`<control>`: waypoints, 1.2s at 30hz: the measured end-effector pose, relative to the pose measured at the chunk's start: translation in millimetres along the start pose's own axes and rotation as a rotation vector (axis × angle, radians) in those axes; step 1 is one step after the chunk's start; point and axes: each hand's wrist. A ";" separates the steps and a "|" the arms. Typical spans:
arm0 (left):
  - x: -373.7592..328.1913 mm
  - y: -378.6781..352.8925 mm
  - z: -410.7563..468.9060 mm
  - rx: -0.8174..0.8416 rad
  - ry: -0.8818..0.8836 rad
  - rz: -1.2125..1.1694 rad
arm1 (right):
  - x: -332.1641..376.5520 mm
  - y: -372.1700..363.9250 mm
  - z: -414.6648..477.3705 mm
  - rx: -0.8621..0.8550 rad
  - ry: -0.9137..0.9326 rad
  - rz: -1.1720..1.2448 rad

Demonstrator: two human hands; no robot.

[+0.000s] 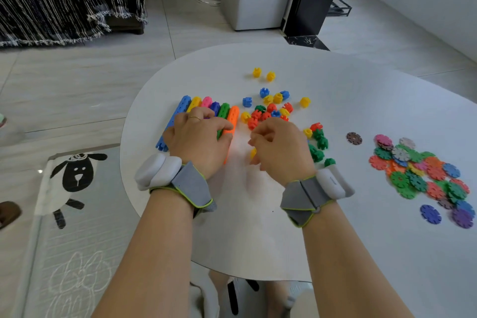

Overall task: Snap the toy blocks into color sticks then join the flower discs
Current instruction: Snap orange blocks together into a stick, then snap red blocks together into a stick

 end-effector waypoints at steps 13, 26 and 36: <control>-17.6 -10.5 -1.8 0.001 -0.106 0.030 | -22.4 23.0 12.2 -0.165 -0.057 -0.092; -51.6 -32.7 -5.3 0.056 -0.252 0.068 | -42.0 44.6 17.7 -0.220 -0.074 -0.157; -45.3 -28.6 3.6 -0.087 -0.085 0.005 | -41.8 40.9 24.5 -0.189 0.031 -0.197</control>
Point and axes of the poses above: each hand's wrist, its own z-axis towards the middle knuckle, its own y-axis out of the back of the hand, x = y × z, and after that the axes turned 3 degrees about -x, right-handed
